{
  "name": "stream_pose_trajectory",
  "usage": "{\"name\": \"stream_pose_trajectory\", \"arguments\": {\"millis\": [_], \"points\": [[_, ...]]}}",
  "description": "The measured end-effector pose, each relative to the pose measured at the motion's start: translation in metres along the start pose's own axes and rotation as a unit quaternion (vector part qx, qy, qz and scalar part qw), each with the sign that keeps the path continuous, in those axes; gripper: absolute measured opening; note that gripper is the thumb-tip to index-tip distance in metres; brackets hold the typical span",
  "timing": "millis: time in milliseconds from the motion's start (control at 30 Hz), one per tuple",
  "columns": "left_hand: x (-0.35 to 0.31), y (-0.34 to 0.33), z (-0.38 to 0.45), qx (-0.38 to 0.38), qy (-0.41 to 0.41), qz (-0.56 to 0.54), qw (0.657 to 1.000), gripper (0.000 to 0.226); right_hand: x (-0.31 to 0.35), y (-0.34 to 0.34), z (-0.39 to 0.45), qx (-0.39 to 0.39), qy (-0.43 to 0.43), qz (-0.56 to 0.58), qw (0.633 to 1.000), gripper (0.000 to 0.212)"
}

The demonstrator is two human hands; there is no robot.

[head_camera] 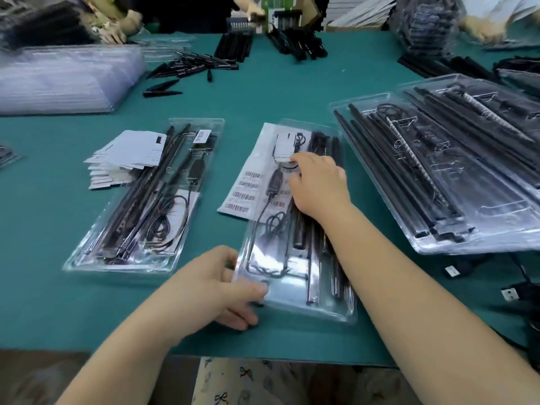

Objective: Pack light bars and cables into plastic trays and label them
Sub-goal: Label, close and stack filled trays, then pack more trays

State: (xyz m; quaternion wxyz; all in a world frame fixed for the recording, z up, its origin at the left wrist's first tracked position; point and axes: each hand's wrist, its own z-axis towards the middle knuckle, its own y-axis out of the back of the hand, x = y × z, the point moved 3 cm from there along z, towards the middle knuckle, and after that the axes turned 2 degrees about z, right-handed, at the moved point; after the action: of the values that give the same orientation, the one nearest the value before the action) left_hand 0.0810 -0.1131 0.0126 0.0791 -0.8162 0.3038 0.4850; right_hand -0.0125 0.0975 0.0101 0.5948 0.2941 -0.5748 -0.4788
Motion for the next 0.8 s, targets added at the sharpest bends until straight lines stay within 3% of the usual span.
{"name": "stream_pose_trajectory", "arguments": {"millis": [100, 200, 400, 567, 667, 733, 800], "points": [[0.003, -0.011, 0.002, -0.007, -0.008, -0.085, 0.996, 0.055, 0.0, 0.002, 0.0, -0.019, -0.006, 0.009, 1.0, 0.041], [0.002, -0.014, 0.003, -0.033, -0.022, -0.089, 0.995, 0.041, 0.001, 0.001, 0.0, -0.021, -0.001, -0.009, 1.0, 0.04], [0.001, -0.02, 0.006, -0.067, -0.023, -0.098, 0.993, 0.047, 0.003, 0.006, -0.003, -0.03, -0.009, 0.019, 0.999, 0.041], [-0.002, -0.018, 0.007, -0.066, -0.022, -0.14, 0.988, 0.043, -0.003, 0.028, -0.017, -0.084, -0.048, 0.072, 0.993, 0.043], [0.0, -0.017, 0.008, -0.09, -0.022, -0.158, 0.983, 0.043, -0.012, 0.026, -0.042, -0.021, -0.09, 0.077, 0.993, 0.06], [-0.004, -0.014, 0.007, -0.066, -0.012, -0.106, 0.992, 0.038, -0.017, 0.018, -0.062, 0.024, -0.108, 0.073, 0.991, 0.066], [-0.013, -0.009, 0.006, -0.026, -0.011, 0.066, 0.997, 0.023, -0.019, 0.012, -0.073, 0.052, -0.105, 0.061, 0.991, 0.067]]}}
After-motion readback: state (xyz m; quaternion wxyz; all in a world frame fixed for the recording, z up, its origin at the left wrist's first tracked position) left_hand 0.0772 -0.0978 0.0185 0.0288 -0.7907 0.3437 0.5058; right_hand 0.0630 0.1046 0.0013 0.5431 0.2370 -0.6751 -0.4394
